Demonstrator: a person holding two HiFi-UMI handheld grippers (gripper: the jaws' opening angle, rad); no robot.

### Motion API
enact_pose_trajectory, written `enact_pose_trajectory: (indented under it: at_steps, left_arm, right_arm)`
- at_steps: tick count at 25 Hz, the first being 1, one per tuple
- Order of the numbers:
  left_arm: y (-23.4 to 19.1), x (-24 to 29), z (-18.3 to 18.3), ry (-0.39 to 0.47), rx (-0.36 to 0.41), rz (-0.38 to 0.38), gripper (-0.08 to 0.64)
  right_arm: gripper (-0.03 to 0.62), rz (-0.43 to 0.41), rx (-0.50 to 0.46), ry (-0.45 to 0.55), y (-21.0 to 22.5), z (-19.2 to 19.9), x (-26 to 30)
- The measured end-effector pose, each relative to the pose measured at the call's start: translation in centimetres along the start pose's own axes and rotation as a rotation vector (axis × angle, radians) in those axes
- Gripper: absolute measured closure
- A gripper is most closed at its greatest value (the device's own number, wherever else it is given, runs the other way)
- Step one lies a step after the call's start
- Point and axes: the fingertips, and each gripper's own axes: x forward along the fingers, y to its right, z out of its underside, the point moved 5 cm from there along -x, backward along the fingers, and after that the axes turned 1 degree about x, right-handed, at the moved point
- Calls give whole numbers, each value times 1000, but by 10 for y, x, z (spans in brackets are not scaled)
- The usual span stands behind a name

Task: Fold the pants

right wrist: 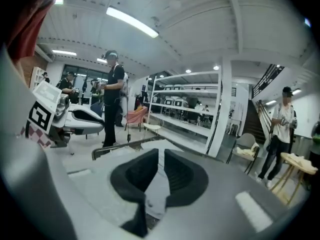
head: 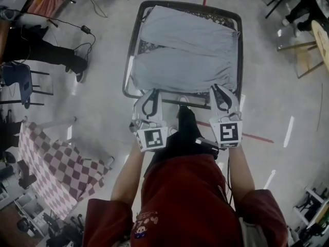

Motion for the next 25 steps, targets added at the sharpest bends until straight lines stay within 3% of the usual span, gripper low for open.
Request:
enact_pose_trajectory:
  at_steps: [4, 8, 13, 18, 25]
  left_arm:
    - [9, 21, 51, -162, 98, 143, 455]
    - [19, 45, 97, -288, 205, 284, 398]
    - [30, 67, 137, -441, 323, 444, 376]
    - [37, 82, 162, -532, 443, 569, 368]
    - [35, 95, 179, -589, 541, 638, 368]
  right_arm:
    - [545, -57, -63, -136, 3, 42, 17]
    - [512, -137, -190, -293, 7, 85, 31]
    - [482, -269, -334, -489, 2, 139, 41]
    - [465, -347, -467, -647, 11, 182, 49]
    - [465, -351, -616, -793, 51, 212, 58]
